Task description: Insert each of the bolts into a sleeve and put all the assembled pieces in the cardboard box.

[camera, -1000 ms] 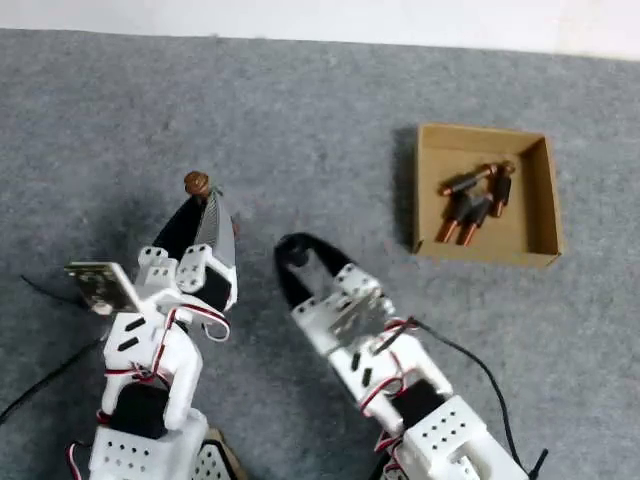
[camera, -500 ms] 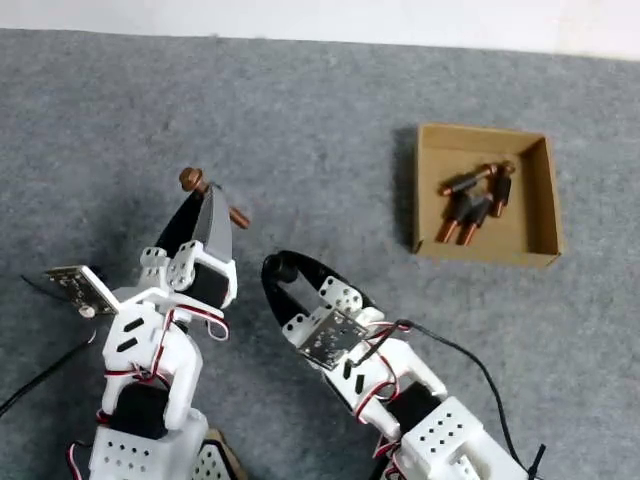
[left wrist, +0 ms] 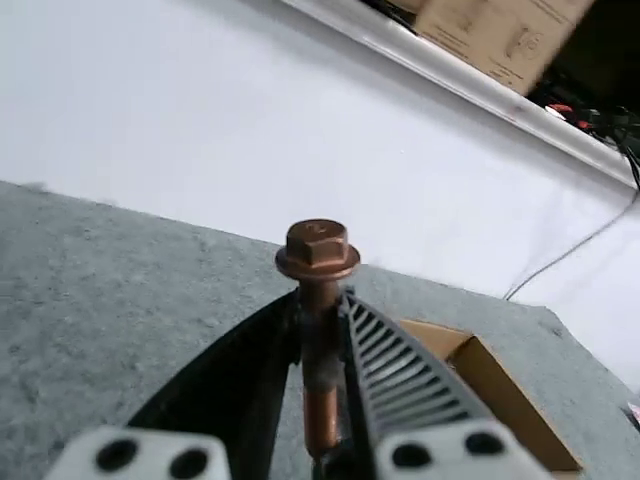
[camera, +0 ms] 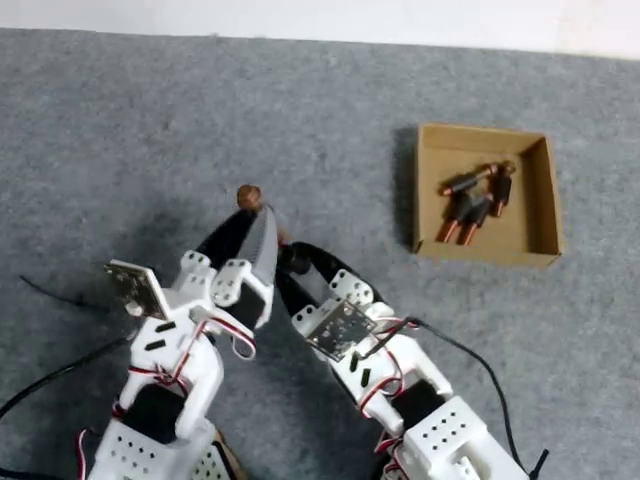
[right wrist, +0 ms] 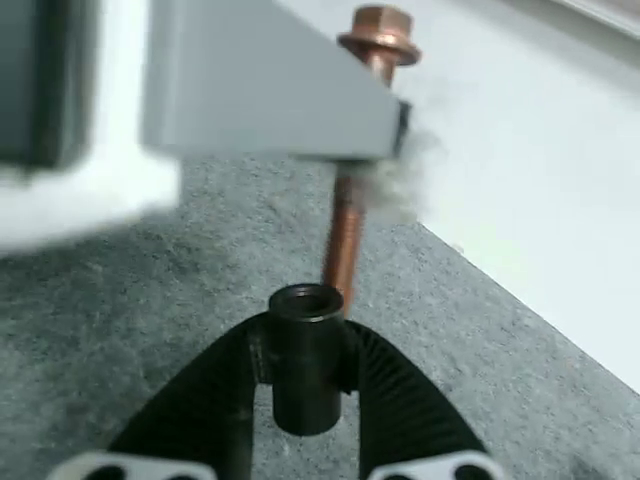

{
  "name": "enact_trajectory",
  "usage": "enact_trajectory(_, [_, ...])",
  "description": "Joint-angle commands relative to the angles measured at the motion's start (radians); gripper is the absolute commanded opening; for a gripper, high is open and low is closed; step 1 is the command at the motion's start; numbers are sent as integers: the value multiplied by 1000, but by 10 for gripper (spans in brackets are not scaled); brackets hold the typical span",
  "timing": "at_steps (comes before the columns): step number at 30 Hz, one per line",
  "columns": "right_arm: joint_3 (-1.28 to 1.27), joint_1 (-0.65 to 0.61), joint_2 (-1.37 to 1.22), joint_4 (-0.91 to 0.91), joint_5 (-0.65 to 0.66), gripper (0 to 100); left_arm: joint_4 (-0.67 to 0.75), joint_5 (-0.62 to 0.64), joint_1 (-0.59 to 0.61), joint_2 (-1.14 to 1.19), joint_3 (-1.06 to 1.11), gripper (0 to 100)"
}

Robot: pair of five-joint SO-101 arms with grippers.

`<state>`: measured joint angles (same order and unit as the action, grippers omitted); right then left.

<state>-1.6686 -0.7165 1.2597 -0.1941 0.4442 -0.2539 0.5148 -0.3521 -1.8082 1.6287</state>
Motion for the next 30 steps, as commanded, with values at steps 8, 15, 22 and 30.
enact_trajectory(8, [-130, 16, 8, 2, 6, 6, 21, -12, -50, -16, -59, 6])
enact_trajectory(15, [-130, 24, 8, 2, 6, 5, 20, -11, -50, -18, -91, 6])
enact_trajectory(22, [-130, 58, 13, 1, 6, 5, 18, -11, -42, -18, -111, 6])
enact_trajectory(30, [-130, 59, 13, 1, 6, 5, -17, -9, 15, -18, -131, 5])
